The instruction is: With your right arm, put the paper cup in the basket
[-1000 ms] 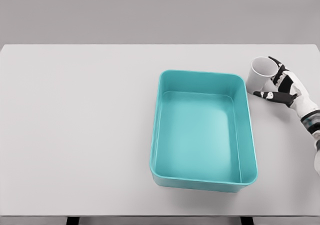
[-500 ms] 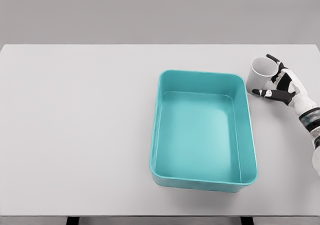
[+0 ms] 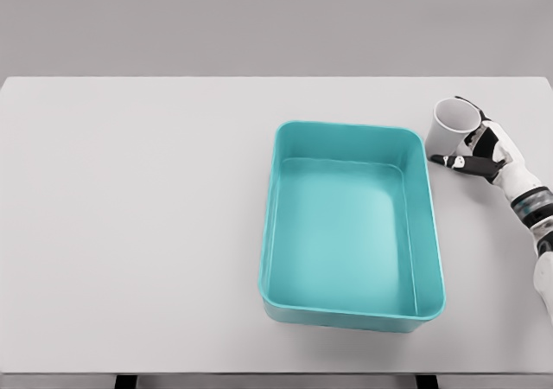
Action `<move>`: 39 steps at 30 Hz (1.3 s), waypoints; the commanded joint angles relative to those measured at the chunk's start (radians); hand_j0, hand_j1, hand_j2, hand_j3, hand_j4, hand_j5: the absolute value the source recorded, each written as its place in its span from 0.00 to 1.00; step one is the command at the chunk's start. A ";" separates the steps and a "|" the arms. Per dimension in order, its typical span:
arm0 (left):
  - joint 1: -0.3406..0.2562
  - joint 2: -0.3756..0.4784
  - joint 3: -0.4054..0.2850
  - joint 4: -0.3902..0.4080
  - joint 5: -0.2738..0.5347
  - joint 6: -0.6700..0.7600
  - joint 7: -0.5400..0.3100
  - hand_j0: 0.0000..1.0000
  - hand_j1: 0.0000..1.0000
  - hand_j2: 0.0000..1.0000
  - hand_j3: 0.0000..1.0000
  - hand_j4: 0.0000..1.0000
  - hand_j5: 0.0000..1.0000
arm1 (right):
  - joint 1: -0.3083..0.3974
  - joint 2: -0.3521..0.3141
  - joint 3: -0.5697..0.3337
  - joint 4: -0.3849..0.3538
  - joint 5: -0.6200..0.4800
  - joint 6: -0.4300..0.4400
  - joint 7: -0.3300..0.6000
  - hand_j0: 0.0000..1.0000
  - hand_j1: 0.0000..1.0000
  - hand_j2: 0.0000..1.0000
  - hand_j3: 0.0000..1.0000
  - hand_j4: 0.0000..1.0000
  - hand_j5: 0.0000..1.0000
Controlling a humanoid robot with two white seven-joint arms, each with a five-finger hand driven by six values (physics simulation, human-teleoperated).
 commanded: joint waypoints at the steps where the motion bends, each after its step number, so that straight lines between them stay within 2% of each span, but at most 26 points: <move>1: 0.000 0.000 0.000 0.000 0.000 0.000 0.000 1.00 1.00 1.00 1.00 1.00 1.00 | 0.000 -0.001 0.000 -0.001 -0.006 0.000 0.000 0.85 0.85 0.85 0.85 0.85 0.85; 3: -0.002 0.000 0.000 0.001 0.000 0.000 0.000 1.00 1.00 1.00 1.00 1.00 1.00 | 0.000 -0.001 -0.002 -0.001 -0.006 0.001 0.000 0.75 0.75 0.75 0.75 0.75 0.75; 5: 0.000 0.000 0.000 0.000 0.000 0.000 0.000 1.00 1.00 1.00 1.00 1.00 1.00 | 0.000 -0.001 -0.002 -0.001 -0.006 0.001 0.000 0.71 0.71 0.71 0.71 0.71 0.71; 20: -0.002 0.000 0.000 0.000 0.000 0.000 0.000 1.00 1.00 1.00 1.00 1.00 1.00 | 0.000 -0.001 -0.013 -0.020 -0.020 0.000 0.000 0.67 0.67 0.67 0.67 0.67 0.67; 23: -0.002 0.000 0.000 0.001 0.000 0.000 0.000 1.00 1.00 1.00 1.00 1.00 1.00 | 0.006 -0.005 -0.014 -0.102 -0.021 0.012 0.000 0.67 0.67 0.67 0.67 0.67 0.67; 27: 0.000 0.000 0.000 0.000 0.000 0.000 0.000 1.00 1.00 1.00 1.00 1.00 1.00 | 0.008 -0.005 -0.014 -0.110 -0.023 0.006 0.000 0.67 0.67 0.67 0.67 0.67 0.67; 29: 0.000 0.000 0.000 0.000 0.000 0.000 0.000 1.00 1.00 1.00 1.00 1.00 1.00 | 0.026 -0.005 -0.016 -0.165 -0.024 0.011 0.000 0.67 0.67 0.67 0.67 0.67 0.67; 33: 0.000 0.000 0.000 0.000 0.000 0.000 0.000 1.00 1.00 1.00 1.00 1.00 1.00 | 0.041 -0.010 -0.016 -0.179 -0.024 0.006 0.000 0.67 0.67 0.67 0.67 0.67 0.67; 35: 0.000 0.000 0.000 0.001 0.000 0.000 0.000 1.00 1.00 1.00 1.00 1.00 1.00 | 0.054 -0.011 -0.017 -0.216 -0.024 0.011 0.000 0.67 0.67 0.67 0.67 0.67 0.67; 39: -0.002 0.000 0.000 0.000 0.000 0.000 0.000 1.00 1.00 1.00 1.00 1.00 1.00 | 0.058 -0.015 -0.017 -0.222 -0.026 0.012 0.000 0.67 0.67 0.67 0.67 0.67 0.67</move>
